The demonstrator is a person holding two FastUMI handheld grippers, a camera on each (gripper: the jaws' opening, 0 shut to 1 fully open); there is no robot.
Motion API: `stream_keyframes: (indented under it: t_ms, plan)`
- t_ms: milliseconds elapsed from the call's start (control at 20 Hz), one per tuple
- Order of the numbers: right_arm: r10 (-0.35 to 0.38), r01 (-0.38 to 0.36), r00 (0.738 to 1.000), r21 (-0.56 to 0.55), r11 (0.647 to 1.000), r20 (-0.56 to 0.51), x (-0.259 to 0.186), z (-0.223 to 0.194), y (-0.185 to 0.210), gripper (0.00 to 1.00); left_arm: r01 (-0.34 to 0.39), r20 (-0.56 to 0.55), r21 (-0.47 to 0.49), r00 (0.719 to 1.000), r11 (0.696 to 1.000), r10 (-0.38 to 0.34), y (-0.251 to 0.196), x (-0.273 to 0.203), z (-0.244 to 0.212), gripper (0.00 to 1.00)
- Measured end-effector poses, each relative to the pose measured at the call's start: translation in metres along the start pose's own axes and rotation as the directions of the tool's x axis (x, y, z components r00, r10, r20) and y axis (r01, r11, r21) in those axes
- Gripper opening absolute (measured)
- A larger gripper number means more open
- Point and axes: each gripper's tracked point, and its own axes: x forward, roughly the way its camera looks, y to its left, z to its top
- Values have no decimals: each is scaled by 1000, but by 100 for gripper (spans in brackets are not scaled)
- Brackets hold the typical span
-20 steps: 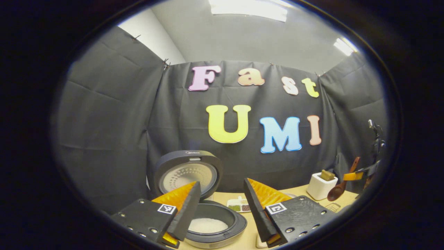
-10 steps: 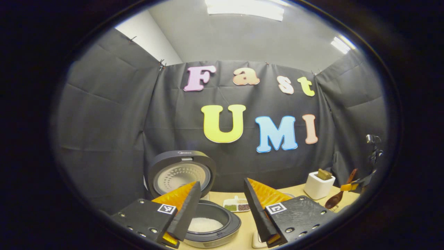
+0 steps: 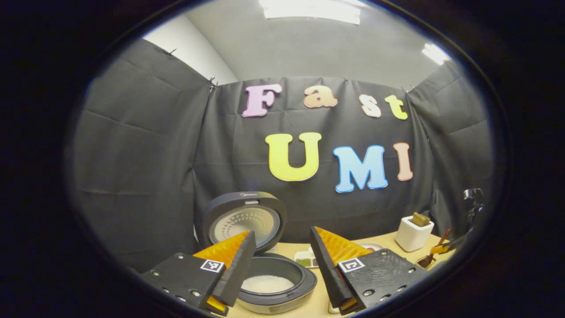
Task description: Close the left gripper, press the button to open the rice cooker; take a wooden spoon from the chopstick holder with the right hand, scoop a spoonful of rice and pour it into the rice cooker, then put the wooden spoon back into the chopstick holder.
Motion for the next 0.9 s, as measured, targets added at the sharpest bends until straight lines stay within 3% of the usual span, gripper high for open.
stream_keyframes:
  t_ms: [250,550,650,800,850,900]
  plan:
    - [23,-23,999,16,1000,-37,1,-14,-1,12,-15,4,3,1000,1000,15,3,-4,4,78]
    - [2,-2,1000,-38,999,5,-14,0,-20,27,-27,19,3,999,1000,27,7,0,13,78]
    - [-9,10,1000,-52,999,22,-22,6,-31,44,-28,17,4,999,1000,28,7,4,12,78]
    - [-66,68,996,-41,997,60,-36,17,-53,100,-19,9,1,1000,1000,19,6,14,10,77]
    - [-90,93,993,-36,995,81,-42,24,-60,94,-18,10,2,1000,1000,18,7,19,12,77]
    - [-111,115,988,-34,993,108,-49,31,-65,98,-16,11,2,1000,1000,16,8,24,13,78]
